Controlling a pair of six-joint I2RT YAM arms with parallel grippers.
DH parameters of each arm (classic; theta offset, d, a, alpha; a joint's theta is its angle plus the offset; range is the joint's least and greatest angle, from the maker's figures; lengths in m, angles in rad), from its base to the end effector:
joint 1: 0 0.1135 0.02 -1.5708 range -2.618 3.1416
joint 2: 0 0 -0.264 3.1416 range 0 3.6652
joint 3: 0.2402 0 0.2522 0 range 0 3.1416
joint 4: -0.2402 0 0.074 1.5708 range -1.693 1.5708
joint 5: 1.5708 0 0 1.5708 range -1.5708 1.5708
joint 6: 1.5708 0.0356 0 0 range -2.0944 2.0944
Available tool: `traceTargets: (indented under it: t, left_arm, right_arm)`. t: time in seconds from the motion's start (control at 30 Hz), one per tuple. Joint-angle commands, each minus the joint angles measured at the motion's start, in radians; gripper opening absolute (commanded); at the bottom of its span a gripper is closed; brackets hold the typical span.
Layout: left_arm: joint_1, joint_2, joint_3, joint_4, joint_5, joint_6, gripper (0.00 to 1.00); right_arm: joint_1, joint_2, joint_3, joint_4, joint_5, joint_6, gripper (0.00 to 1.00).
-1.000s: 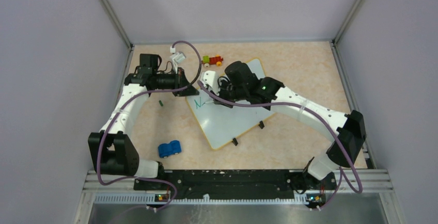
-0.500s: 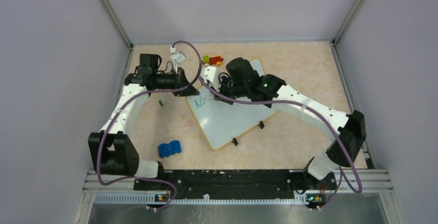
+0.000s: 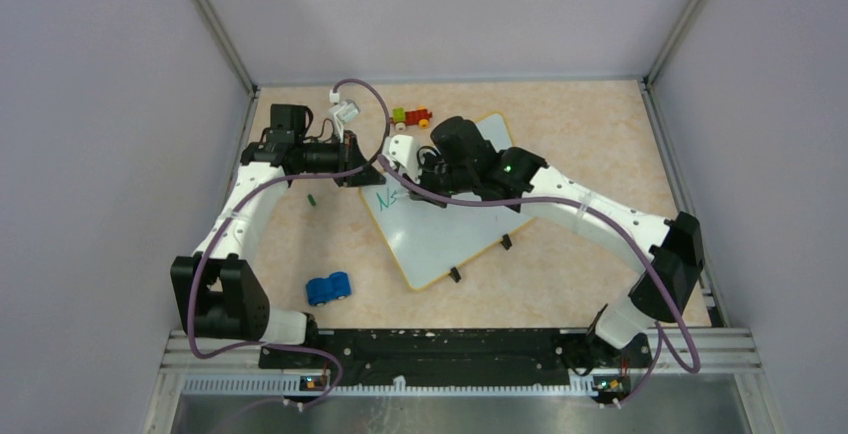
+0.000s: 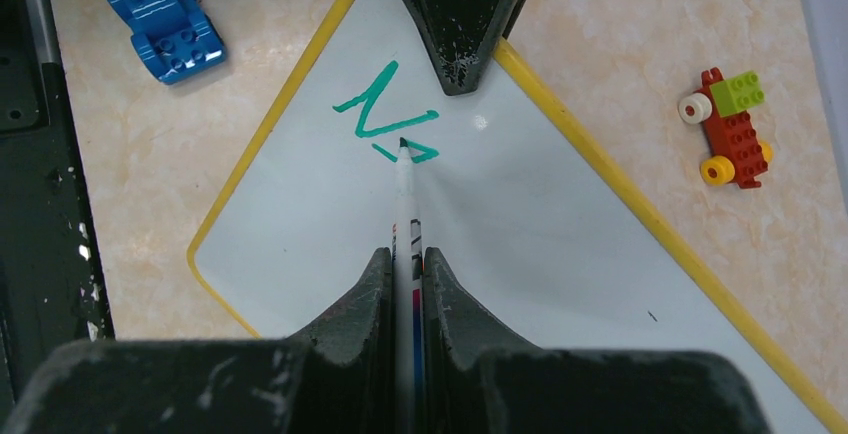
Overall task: Write a sentence on the whiteboard
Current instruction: Write on the whiteboard at the whiteboard stand.
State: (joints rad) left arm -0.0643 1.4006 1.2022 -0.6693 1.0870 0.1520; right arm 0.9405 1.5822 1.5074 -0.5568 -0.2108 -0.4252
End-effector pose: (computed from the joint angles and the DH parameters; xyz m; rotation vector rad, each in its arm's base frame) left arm 0.2832 -0.0498 0.3151 0.6948 2.0535 -1.2435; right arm 0.2059 0.2949 0.3548 -1.5012 1.6557 0.5169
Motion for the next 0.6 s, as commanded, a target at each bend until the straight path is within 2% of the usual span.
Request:
traceTargets:
  t: [0.0,0.57]
  left_arm:
    - [0.003,-0.009,0.01,0.014,0.041,0.005,0.0]
    - [0.003,-0.006,0.004,0.016,0.037,0.006,0.0]
  right_arm:
    - [0.012,0.012,0.001,0.02,0.014,-0.003,0.0]
    - [0.007,-0.032,-0.065,0.024,0.04,-0.015,0.0]
